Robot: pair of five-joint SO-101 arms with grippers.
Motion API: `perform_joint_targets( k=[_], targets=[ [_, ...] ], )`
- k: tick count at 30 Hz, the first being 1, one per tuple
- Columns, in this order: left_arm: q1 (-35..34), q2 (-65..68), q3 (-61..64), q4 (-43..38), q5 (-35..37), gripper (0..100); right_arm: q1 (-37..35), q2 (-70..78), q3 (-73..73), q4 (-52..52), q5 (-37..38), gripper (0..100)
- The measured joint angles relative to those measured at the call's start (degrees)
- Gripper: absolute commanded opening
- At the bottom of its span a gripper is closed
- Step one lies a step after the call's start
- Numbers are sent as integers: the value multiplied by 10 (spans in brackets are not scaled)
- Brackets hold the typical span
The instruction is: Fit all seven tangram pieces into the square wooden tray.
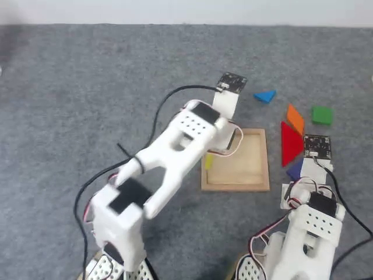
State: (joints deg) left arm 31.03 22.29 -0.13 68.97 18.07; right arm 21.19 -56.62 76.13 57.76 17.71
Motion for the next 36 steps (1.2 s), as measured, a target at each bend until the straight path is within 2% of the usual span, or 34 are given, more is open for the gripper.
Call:
perform_joint_targets(
  k=[5, 10, 19, 31, 36],
  targets=[
    [1, 106, -87, -12, 45, 10, 0, 0, 7, -15, 0, 296],
    [6, 155, -158, 4, 61, 10, 0, 0, 15, -23, 0, 296],
    [1, 160, -169, 13, 66, 10, -11, 0, 15, -26, 0, 296],
    [11, 159, -163, 69, 64, 12, -25, 0, 15, -26, 0, 296],
    [13, 159, -163, 79, 32, 41, -25, 0, 15, -26, -1, 296]
  ],
)
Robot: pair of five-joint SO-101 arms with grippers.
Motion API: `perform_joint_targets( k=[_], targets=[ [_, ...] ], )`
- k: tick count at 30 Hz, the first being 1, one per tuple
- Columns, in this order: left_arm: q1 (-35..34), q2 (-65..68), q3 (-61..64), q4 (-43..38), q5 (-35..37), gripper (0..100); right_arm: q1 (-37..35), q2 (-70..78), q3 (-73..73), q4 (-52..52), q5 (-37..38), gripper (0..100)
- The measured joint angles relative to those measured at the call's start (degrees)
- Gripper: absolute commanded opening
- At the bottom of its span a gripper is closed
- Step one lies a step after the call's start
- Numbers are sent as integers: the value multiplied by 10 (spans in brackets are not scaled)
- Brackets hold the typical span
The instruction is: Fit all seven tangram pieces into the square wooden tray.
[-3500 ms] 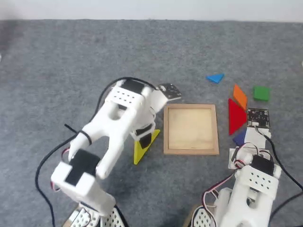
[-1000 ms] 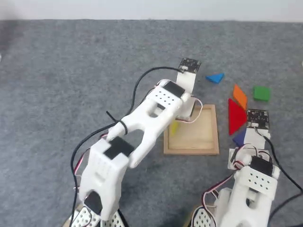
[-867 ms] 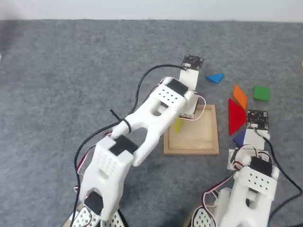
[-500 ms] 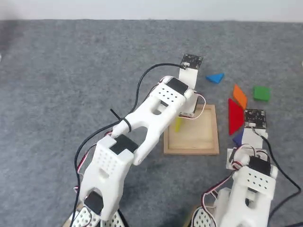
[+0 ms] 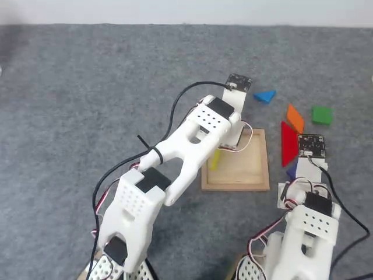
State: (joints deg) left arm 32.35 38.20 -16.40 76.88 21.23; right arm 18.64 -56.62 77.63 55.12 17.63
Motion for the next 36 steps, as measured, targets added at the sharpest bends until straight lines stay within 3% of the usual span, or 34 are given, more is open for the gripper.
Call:
perform_joint_targets(
  k=[6, 16, 26, 30, 36],
  targets=[
    [0, 11, 7, 33, -16, 197, -2, 0, 1, 0, 0, 296],
    [-1, 13, -11, 44, -25, 199, -4, 0, 1, 0, 0, 296],
    [12, 14, -198, 178, -54, 199, -4, 0, 1, 0, 0, 296],
    [-19, 14, -268, 210, -54, 199, -4, 0, 1, 0, 0, 296],
    [-153, 9, -360, 218, -92, 199, -4, 0, 1, 0, 0, 296]
  ],
)
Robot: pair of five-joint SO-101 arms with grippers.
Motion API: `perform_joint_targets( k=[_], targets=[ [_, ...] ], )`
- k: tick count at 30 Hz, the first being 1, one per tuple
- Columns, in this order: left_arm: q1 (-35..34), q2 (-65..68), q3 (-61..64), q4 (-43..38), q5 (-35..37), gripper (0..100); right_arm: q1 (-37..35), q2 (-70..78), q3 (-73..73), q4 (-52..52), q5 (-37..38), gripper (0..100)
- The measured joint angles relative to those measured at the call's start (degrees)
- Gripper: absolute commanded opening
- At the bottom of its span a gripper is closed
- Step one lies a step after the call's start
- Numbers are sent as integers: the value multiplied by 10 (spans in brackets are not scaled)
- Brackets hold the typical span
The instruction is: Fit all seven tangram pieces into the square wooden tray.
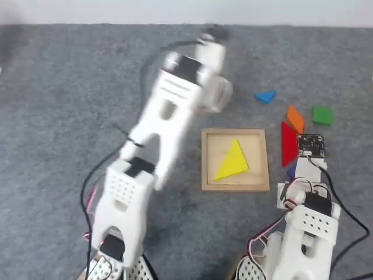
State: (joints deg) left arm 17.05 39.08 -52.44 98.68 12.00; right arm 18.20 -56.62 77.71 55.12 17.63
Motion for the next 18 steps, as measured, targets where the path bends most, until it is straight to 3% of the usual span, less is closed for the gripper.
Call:
perform_joint_targets(
  k=[9, 13, 18],
  targets=[
    [-287, -165, 8, 1, -43, 202, -47, 0, -9, 3, 16, 296],
    [-353, -249, 100, 1, -113, 203, -76, 0, -88, 52, 28, 296],
    [-435, -345, 220, 3, -128, 203, -132, 30, -251, 151, 30, 296]
  ],
)
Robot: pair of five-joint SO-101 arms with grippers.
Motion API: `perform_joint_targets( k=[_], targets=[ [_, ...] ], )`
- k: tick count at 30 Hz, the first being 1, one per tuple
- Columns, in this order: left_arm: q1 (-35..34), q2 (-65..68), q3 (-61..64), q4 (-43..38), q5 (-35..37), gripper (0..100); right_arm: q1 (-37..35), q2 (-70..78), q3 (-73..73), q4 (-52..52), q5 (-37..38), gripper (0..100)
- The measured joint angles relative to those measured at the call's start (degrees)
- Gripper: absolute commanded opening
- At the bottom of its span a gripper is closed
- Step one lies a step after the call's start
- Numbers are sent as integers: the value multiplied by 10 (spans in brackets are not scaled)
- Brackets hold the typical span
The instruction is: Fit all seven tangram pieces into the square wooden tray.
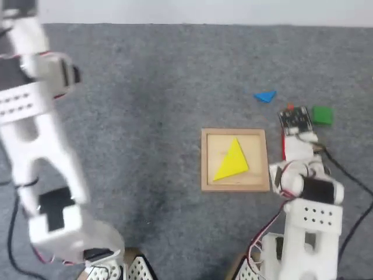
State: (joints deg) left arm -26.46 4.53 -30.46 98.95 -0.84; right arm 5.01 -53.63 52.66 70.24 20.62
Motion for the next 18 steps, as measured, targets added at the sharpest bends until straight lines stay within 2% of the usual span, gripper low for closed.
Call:
perform_joint_targets(
  k=[2, 6, 10, 14, 18],
  targets=[
    [-19, -42, 48, 0, -2, 203, -23, 43, -66, 25, 0, 296],
    [-12, -127, 198, -11, -32, 204, -49, 171, -182, 24, -7, 296],
    [-12, -205, 426, -130, -32, 204, -48, 342, -258, -21, -3, 296],
    [-12, -272, 657, -270, -33, 204, -47, 511, -276, -83, 12, 296],
    [-18, -320, 785, -355, -32, 204, -52, 606, -277, -118, 18, 296]
  ],
)
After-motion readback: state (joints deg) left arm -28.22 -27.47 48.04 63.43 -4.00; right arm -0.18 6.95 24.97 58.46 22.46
